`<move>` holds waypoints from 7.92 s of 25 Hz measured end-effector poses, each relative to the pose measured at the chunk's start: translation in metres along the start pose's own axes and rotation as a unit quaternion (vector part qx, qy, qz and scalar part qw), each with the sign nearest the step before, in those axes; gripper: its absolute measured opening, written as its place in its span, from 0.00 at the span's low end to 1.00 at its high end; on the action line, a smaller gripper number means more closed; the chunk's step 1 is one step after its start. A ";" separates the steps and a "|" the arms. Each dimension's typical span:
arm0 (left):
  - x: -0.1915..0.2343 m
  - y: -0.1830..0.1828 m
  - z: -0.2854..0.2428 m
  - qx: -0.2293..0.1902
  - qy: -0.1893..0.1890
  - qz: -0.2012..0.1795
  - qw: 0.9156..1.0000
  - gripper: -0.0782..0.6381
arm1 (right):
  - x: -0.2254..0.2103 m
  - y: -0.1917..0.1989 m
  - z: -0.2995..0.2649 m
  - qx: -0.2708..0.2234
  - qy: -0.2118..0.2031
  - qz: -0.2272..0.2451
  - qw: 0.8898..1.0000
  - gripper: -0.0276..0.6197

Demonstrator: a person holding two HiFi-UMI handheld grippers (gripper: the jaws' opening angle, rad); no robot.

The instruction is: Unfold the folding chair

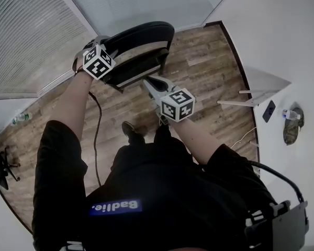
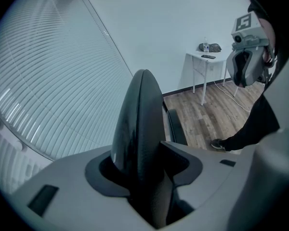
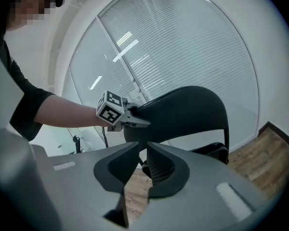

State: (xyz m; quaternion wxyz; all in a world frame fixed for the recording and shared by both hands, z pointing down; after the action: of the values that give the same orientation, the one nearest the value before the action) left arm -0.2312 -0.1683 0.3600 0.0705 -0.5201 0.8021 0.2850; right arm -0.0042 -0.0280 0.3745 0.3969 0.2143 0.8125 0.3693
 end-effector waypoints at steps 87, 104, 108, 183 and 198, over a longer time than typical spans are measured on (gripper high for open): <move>-0.075 0.009 -0.005 -0.003 0.021 0.007 1.000 0.39 | -0.143 0.265 -0.066 -0.044 0.023 -0.519 0.853 0.27; -0.089 0.022 -0.045 0.003 0.073 0.033 0.997 0.40 | -0.162 0.393 -0.025 -0.032 0.024 -0.568 0.822 0.32; -0.091 0.026 -0.059 0.005 0.083 0.042 0.996 0.40 | -0.172 0.421 -0.021 -0.024 0.028 -0.574 0.818 0.34; -0.105 0.050 -0.089 0.009 0.113 0.126 0.986 0.51 | -0.184 0.508 0.064 0.139 0.137 -0.543 0.817 0.76; -0.216 0.013 0.052 -0.116 0.182 0.292 0.932 0.51 | -0.106 0.212 0.101 0.079 -0.001 -0.350 0.934 0.68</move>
State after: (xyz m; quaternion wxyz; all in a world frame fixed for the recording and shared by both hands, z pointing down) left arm -0.1554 0.0353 0.4104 -0.2239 -0.3106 0.8790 0.2842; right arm 0.1516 0.0822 0.5482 0.4838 -0.0524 0.8620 0.1418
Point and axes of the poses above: the fingertips, and each gripper's own axes: z backward along the fingers, x to its left, y out of its underside, the point moved 10 cm from there along z, backward along the fingers, and after that the axes turned 6 degrees about x, right-handed, at the moved point
